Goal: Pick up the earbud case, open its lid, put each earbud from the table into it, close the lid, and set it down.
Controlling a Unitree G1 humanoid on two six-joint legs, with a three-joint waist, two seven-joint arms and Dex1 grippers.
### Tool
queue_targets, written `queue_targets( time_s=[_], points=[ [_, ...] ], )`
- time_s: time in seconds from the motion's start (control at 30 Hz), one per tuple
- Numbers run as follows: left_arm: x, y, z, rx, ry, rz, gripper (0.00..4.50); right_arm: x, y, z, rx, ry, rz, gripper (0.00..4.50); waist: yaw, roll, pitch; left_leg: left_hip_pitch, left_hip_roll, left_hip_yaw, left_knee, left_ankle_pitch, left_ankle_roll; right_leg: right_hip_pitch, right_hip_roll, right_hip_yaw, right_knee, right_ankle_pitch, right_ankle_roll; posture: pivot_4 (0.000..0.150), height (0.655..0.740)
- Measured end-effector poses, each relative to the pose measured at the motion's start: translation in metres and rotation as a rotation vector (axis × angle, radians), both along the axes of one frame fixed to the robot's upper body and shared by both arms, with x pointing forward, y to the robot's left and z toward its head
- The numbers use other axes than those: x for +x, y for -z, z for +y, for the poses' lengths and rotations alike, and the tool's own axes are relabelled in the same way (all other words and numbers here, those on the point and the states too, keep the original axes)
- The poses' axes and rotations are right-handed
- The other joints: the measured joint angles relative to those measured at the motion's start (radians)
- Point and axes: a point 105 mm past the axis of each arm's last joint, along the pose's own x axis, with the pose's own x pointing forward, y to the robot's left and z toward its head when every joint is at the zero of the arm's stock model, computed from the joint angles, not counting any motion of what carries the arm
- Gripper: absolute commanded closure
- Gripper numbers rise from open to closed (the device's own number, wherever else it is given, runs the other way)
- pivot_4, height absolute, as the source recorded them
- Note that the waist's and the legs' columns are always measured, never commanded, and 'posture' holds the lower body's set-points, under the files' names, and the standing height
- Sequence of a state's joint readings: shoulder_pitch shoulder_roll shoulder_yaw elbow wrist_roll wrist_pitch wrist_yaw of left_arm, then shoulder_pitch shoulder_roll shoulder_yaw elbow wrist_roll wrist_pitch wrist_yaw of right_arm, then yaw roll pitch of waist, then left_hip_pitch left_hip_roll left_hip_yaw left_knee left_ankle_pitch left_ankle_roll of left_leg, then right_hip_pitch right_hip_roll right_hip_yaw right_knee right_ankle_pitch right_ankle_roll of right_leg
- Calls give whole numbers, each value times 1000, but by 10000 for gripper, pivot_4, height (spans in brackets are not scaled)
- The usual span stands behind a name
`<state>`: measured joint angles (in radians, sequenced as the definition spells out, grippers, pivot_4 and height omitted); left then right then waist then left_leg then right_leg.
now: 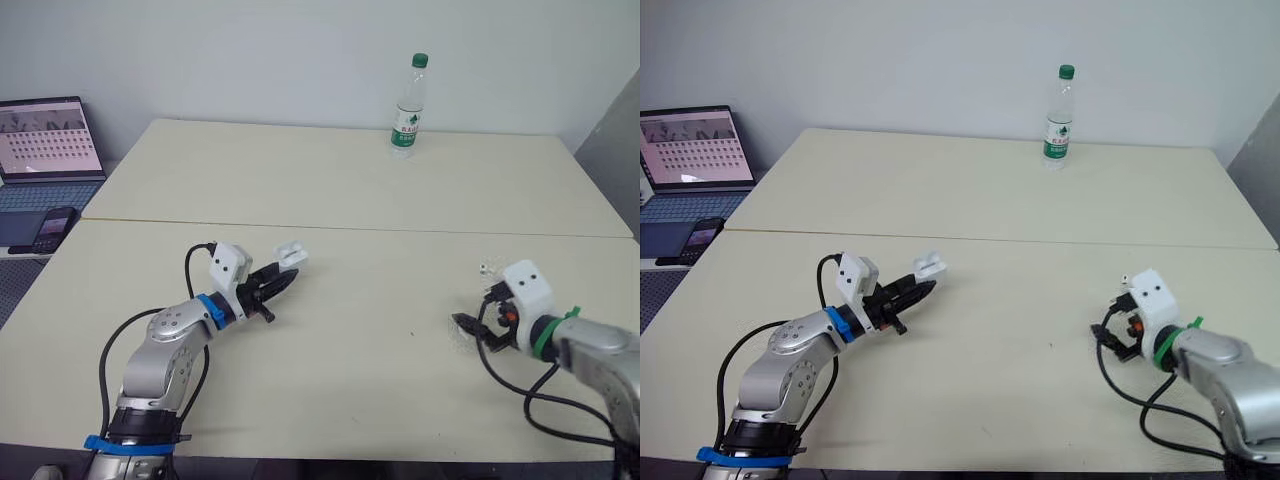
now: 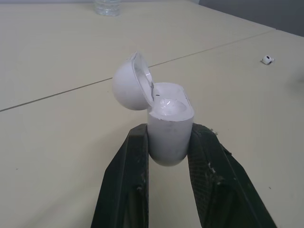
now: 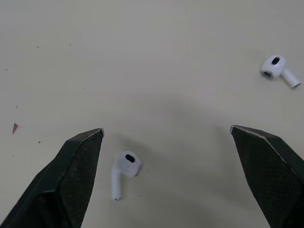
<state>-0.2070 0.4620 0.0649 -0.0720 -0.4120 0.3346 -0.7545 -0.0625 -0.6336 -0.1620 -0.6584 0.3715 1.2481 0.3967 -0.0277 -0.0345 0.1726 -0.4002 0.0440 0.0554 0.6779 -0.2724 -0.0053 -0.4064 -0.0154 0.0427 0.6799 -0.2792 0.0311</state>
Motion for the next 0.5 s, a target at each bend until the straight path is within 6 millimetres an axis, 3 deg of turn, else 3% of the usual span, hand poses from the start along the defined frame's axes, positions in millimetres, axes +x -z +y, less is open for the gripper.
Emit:
queue_targets(
  time_s=[0.1,0.33,0.5],
  points=[
    [0,0,-1,-3,0,0,37240,-9,14,3,-16,35,40,202,0,0,0,0,0,1,0,0,0,0,0,0,0,0,0,1500,7362],
    [0,-1,-2,-3,4,-2,37240,-9,15,13,27,97,30,202,-2,0,0,1,1,1,1,0,0,0,2,0,0,0,1,1500,7362],
    [-1,-3,-3,-1,7,-8,37240,-8,17,22,76,118,31,15867,-2,0,0,1,1,1,0,0,0,0,5,1,0,0,1,1500,7362]
  ],
)
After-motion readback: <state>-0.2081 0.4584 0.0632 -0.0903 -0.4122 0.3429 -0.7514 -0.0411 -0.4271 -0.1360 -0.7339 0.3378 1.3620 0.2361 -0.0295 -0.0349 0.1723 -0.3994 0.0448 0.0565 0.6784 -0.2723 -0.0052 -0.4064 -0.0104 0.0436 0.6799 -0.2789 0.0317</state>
